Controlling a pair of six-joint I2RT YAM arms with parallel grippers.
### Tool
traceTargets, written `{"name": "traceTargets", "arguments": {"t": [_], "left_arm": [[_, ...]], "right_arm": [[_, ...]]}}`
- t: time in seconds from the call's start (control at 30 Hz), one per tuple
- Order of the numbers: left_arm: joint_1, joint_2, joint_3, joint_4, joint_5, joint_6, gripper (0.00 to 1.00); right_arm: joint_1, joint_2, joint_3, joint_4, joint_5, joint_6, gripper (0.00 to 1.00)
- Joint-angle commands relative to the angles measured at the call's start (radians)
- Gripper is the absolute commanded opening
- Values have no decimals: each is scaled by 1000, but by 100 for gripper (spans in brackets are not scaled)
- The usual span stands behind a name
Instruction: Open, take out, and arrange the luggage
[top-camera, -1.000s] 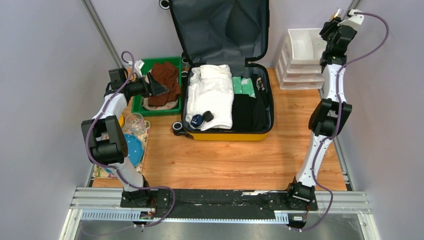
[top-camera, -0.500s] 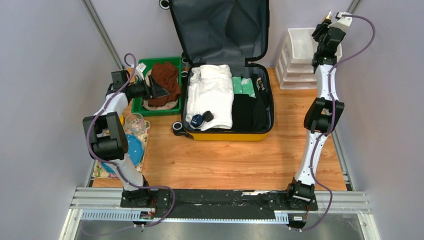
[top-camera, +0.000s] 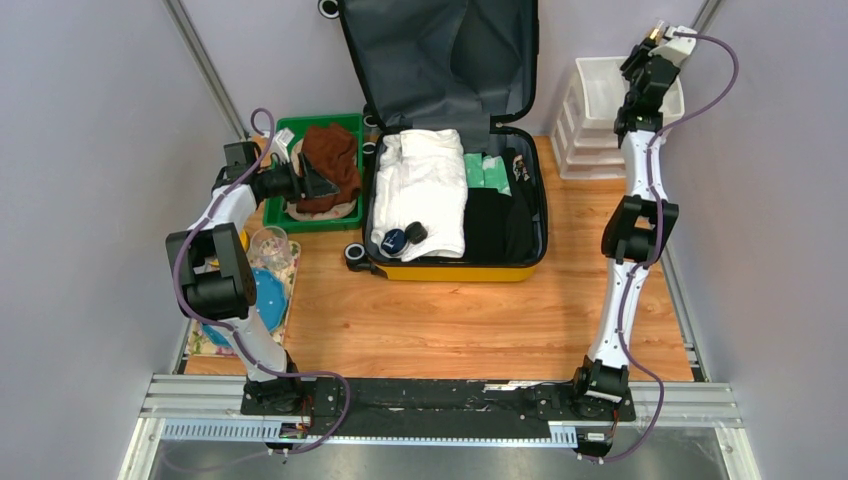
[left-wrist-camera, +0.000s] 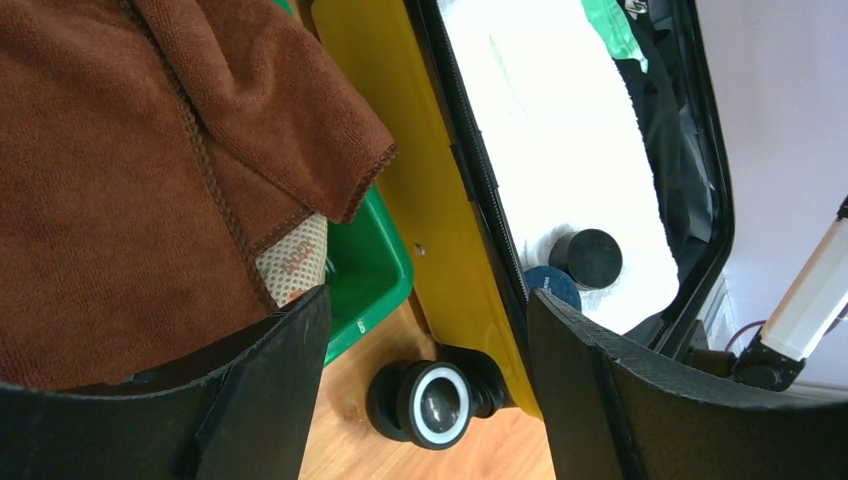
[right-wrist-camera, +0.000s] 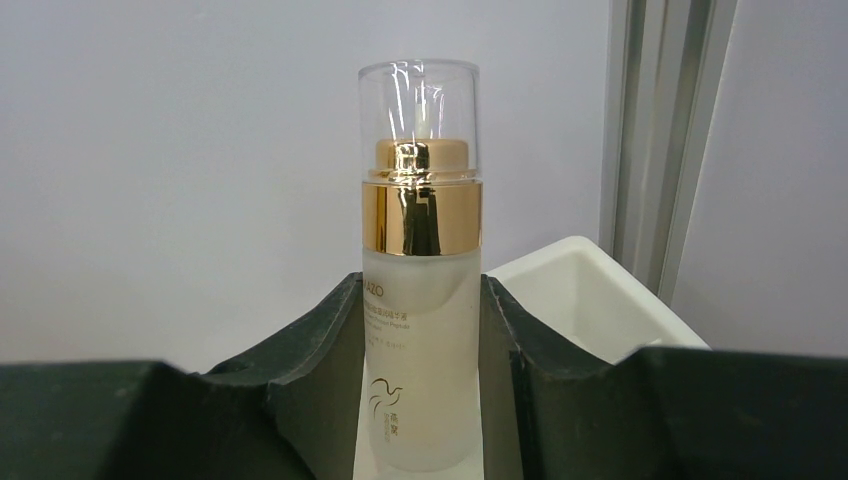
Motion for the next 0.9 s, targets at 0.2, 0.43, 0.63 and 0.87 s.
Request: {"name": "traceTargets", "arguments": {"t": [0.2, 0.43, 0.63, 0.87], "left_arm": [[-7, 20, 70, -73, -11, 72, 80], [-9, 40, 99, -88, -18, 80, 80], [-9, 49, 122, -145, -21, 123, 80], [-9, 83, 183, -205, -22, 149, 80]], "right_arm": [[20, 49, 56, 124, 46, -73, 5], [31, 77, 73, 141, 20, -107, 6], [39, 109, 79, 165, 65, -125, 6], [39, 106, 53, 178, 73, -129, 25]]}}
